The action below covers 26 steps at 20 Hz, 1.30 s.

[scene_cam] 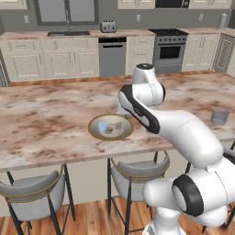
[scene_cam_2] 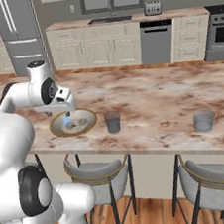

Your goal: There are four ice cubes in the ice bowl. Place two ice cubes in each glass of water.

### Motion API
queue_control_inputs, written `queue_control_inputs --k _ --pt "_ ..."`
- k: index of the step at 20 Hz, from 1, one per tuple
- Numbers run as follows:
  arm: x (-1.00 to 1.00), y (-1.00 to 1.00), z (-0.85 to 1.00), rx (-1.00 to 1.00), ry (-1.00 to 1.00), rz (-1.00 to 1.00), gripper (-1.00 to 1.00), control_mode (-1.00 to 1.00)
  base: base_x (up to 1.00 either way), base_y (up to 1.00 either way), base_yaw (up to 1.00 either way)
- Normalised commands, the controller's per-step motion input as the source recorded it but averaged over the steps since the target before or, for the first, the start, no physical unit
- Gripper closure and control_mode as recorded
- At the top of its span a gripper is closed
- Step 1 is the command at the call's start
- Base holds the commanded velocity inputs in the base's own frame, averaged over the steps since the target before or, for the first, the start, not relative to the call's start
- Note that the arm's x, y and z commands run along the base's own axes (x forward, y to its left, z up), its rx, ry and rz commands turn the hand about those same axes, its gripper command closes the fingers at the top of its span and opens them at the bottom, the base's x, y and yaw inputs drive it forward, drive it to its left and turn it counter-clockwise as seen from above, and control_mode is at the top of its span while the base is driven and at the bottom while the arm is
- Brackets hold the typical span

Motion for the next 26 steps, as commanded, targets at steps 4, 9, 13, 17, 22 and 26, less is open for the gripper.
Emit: queue_control_inputs --k 4,9,13,17,22,26 --pt "0.09 0.08 -0.49 0.0 0.0 -0.18 -1.0 -1.0 0.0 0.0 0.0" --pt "0.44 0.0 -0.32 0.0 0.0 -0.31 -1.0 -1.0 0.0 0.0 0.0" --pt "0.68 0.0 -0.07 0.0 0.0 -0.36 -1.0 -1.0 0.0 0.0 0.0" --pt "0.64 0.0 -0.01 0.0 0.02 -0.25 -1.0 -1.0 0.0 0.0 0.0" --pt "0.44 0.0 0.0 0.0 0.06 -0.05 -1.0 -1.0 0.0 0.0 0.0" --pt "0.1 0.0 -0.05 -0.01 0.04 0.0 -1.0 -1.0 0.0 0.0 0.0"
